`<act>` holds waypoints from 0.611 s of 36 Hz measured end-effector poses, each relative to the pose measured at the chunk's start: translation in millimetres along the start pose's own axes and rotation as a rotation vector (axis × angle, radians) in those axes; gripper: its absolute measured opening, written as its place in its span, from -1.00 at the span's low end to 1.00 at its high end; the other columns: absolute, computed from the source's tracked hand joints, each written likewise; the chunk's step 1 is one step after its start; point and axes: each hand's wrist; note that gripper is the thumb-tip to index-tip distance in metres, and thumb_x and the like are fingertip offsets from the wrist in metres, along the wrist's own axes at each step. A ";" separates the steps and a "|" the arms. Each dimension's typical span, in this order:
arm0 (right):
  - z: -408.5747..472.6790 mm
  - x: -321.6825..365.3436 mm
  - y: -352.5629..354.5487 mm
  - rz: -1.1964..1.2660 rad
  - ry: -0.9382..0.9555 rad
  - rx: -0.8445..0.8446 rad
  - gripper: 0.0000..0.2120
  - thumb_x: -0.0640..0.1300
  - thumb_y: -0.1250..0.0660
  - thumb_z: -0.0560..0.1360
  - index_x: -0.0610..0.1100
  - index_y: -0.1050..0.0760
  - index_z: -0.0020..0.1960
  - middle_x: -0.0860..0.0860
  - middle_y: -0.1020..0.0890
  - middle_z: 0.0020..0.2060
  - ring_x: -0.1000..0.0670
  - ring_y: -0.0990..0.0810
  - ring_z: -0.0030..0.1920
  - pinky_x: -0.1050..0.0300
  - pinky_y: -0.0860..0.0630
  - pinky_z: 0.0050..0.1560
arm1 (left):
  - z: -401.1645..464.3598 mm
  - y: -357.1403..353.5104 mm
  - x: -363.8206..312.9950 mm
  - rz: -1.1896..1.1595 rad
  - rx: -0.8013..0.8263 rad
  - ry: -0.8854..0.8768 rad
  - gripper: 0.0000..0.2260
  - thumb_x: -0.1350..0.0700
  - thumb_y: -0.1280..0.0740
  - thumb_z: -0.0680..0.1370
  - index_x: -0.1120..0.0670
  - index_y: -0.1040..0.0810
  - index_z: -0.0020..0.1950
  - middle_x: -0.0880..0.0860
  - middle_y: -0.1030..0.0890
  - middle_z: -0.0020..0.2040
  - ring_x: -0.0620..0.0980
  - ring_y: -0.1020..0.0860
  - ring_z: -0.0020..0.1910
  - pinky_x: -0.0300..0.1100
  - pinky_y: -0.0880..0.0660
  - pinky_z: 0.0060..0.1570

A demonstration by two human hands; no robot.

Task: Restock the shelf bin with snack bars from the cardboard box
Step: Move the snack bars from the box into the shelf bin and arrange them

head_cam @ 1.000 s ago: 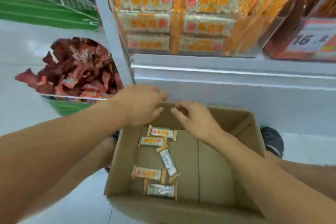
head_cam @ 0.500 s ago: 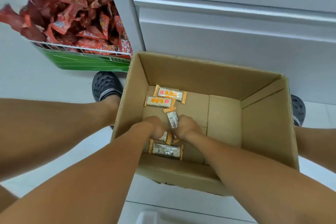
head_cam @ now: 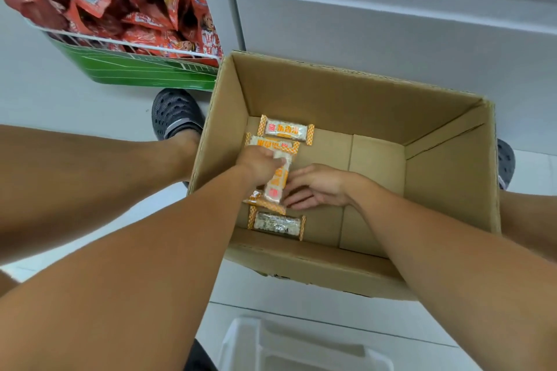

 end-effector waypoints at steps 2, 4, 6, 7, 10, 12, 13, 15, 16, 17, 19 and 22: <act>7.5 -7.2 -8.0 -0.205 -0.029 -0.101 -0.84 -0.24 -0.40 0.53 -0.17 -0.60 0.10 -0.14 -0.68 -0.02 -0.09 -0.69 -0.03 0.07 -0.66 -0.02 | -0.2 2.2 0.4 0.126 -0.046 -0.041 -0.67 0.08 -0.45 0.54 0.19 -0.55 0.24 0.12 -0.61 0.18 0.11 -0.58 0.19 -0.10 -0.51 0.20; 12.8 -12.7 -14.9 -0.655 -0.041 -0.191 -0.81 -0.08 -0.51 0.45 -0.12 -0.61 0.00 -0.12 -0.66 -0.07 -0.07 -0.65 -0.09 0.13 -0.57 -0.16 | -2.9 6.9 0.7 0.297 -0.083 -0.088 -0.71 0.06 -0.41 0.56 0.22 -0.56 0.19 0.16 -0.62 0.18 0.13 -0.58 0.17 -0.17 -0.48 0.11; 14.0 -18.5 -22.6 -1.052 -0.057 -0.202 -0.60 0.06 -0.60 0.34 -0.15 -0.63 0.05 -0.09 -0.67 -0.01 -0.07 -0.61 -0.03 0.18 -0.46 -0.13 | -5.3 11.9 2.5 0.416 -0.105 -0.106 -0.70 0.04 -0.38 0.57 0.20 -0.55 0.22 0.15 -0.61 0.19 0.13 -0.57 0.17 -0.23 -0.40 -0.03; 13.3 -20.9 -26.6 -1.105 -0.066 -0.175 -0.54 0.07 -0.61 0.32 -0.16 -0.63 0.09 -0.07 -0.66 0.03 -0.06 -0.59 0.00 0.19 -0.43 -0.10 | -5.0 13.8 4.8 0.447 -0.090 -0.099 -0.69 0.05 -0.37 0.58 0.18 -0.53 0.26 0.13 -0.60 0.21 0.13 -0.56 0.17 -0.24 -0.38 -0.05; 11.5 -26.2 -30.3 -1.063 -0.089 -0.103 -0.61 0.01 -0.59 0.37 -0.18 -0.62 0.08 -0.07 -0.65 -0.03 -0.07 -0.59 -0.03 0.19 -0.44 -0.11 | -8.3 16.7 8.5 0.466 -0.038 -0.050 -0.66 0.09 -0.37 0.56 0.16 -0.51 0.31 0.09 -0.58 0.24 0.12 -0.55 0.18 -0.22 -0.40 -0.04; 8.2 -24.6 -24.1 -0.965 -0.101 -0.071 -0.79 -0.06 -0.56 0.41 -0.16 -0.59 -0.15 -0.08 -0.59 -0.26 -0.07 -0.56 -0.26 0.15 -0.46 -0.25 | -6.0 16.1 11.1 0.434 -0.035 -0.036 -0.75 0.09 -0.39 0.53 0.16 -0.58 0.17 0.10 -0.63 0.12 0.10 -0.59 0.08 -0.21 -0.41 -0.10; 6.0 -22.1 -18.2 -0.909 -0.092 -0.077 -0.81 -0.09 -0.54 0.42 -0.15 -0.57 -0.23 -0.10 -0.57 -0.33 -0.07 -0.54 -0.33 0.12 -0.48 -0.29 | -6.4 15.4 9.7 0.402 -0.048 -0.028 -0.80 0.10 -0.37 0.53 0.17 -0.59 0.10 0.09 -0.63 0.04 0.08 -0.59 0.02 -0.21 -0.41 -0.12; -3.1 -14.2 -3.6 -0.778 -0.033 -0.172 -0.85 -0.11 -0.52 0.41 -0.14 -0.60 -0.26 -0.14 -0.57 -0.35 -0.10 -0.53 -0.35 0.07 -0.52 -0.29 | -9.1 14.3 4.3 0.277 -0.057 0.013 -0.83 0.11 -0.32 0.56 0.19 -0.57 0.04 0.11 -0.61 -0.03 0.07 -0.56 -0.05 -0.19 -0.42 -0.10; -9.2 -9.7 4.3 -0.691 0.008 -0.241 -0.87 -0.12 -0.51 0.41 -0.14 -0.60 -0.25 -0.13 -0.57 -0.36 -0.08 -0.53 -0.39 0.08 -0.52 -0.32 | -10.3 13.8 1.5 0.194 -0.045 0.047 -0.81 0.12 -0.28 0.59 0.20 -0.56 0.11 0.14 -0.59 -0.01 0.08 -0.56 -0.04 -0.15 -0.45 -0.06; -13.9 -4.7 12.5 -0.588 0.047 -0.312 -0.88 -0.14 -0.49 0.42 -0.13 -0.59 -0.24 -0.11 -0.57 -0.38 -0.05 -0.53 -0.44 0.13 -0.52 -0.37 | -10.6 13.4 -1.1 0.104 -0.019 0.083 -0.74 0.13 -0.24 0.61 0.23 -0.53 0.23 0.16 -0.58 -0.02 0.10 -0.56 -0.06 -0.10 -0.48 -0.07; -23.6 7.4 25.0 -0.414 0.117 -0.427 -0.86 -0.16 -0.48 0.43 -0.10 -0.53 -0.23 -0.08 -0.57 -0.36 -0.01 -0.51 -0.48 0.20 -0.50 -0.46 | -13.7 12.8 -9.0 -0.091 0.060 0.163 -0.68 0.17 -0.16 0.66 0.23 -0.42 0.39 0.12 -0.49 -0.12 0.07 -0.52 -0.21 -0.06 -0.51 -0.20; -31.4 25.5 27.3 -0.339 0.235 -0.431 -0.74 -0.24 -0.50 0.42 -0.08 -0.41 -0.16 -0.13 -0.57 -0.26 -0.01 -0.51 -0.45 0.21 -0.51 -0.53 | -18.7 9.3 -20.6 -0.393 0.159 0.279 -0.68 0.06 -0.11 0.71 0.09 -0.30 0.46 0.09 -0.41 -0.06 0.07 -0.54 -0.13 0.05 -0.57 -0.06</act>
Point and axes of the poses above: each hand's wrist, its own z-axis towards the middle knuckle, its own y-axis out of the back of the hand, x = y × z
